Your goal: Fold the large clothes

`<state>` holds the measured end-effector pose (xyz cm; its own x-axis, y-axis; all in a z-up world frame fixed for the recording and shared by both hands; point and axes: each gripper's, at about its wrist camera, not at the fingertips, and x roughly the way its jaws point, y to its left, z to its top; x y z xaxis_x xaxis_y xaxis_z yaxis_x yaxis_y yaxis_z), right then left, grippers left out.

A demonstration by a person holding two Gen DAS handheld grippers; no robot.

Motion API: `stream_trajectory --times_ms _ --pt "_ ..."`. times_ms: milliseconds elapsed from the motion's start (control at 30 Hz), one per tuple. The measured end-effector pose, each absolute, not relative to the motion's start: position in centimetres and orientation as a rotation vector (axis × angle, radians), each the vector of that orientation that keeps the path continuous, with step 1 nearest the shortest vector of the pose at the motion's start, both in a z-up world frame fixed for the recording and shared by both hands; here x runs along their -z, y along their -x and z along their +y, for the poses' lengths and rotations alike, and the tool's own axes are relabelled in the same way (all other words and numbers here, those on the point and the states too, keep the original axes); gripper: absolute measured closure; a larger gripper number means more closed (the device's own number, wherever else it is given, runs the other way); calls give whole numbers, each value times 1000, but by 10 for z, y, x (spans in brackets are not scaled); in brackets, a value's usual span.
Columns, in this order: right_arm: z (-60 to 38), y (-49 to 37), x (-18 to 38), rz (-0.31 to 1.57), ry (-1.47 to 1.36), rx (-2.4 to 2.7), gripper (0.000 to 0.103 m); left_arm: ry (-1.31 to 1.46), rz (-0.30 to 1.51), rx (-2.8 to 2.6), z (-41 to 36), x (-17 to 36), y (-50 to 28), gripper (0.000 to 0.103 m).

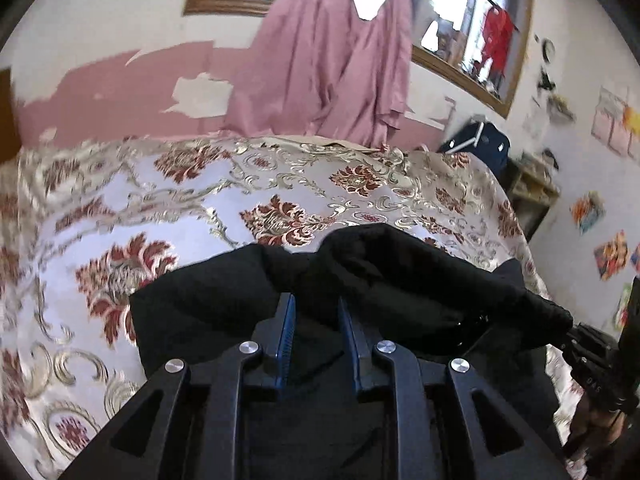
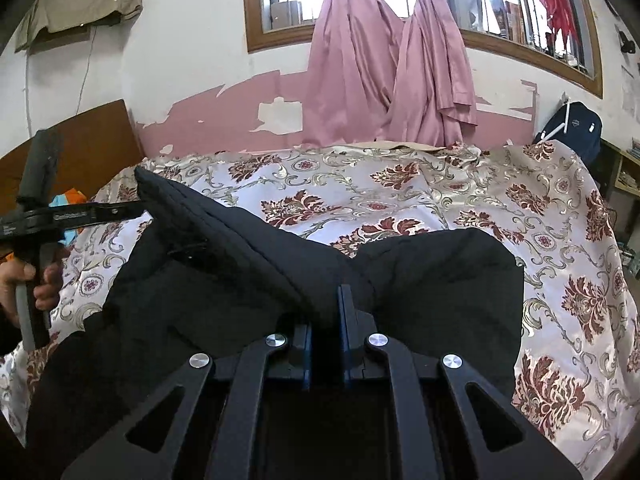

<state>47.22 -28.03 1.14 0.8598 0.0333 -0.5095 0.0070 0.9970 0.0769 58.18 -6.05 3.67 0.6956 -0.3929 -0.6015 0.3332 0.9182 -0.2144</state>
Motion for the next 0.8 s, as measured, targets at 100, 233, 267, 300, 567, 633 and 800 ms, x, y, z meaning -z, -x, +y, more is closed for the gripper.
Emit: stream_trajectory --times_ms 100,233,267,300,567,633,800 --pt "-282 -469 -10 532 -77 -17 94 111 656 467 -65 -45 -575 81" --pt "-284 -469 -8 529 -82 -32 94 111 612 486 -61 -50 -561 13" --pt "-283 -469 -8 528 -80 -35 94 96 570 463 -59 -52 -557 11" --pt "-282 -468 -7 526 -77 -37 94 83 540 445 -58 -53 -556 11" --pt "-278 -460 -1 518 -84 -48 94 41 648 490 -76 -45 -586 84" --pt "-276 -458 -1 521 -72 -46 94 43 635 482 -72 -43 -578 92" --pt "-279 -449 4 530 -90 -52 94 90 651 464 -58 -30 -542 96"
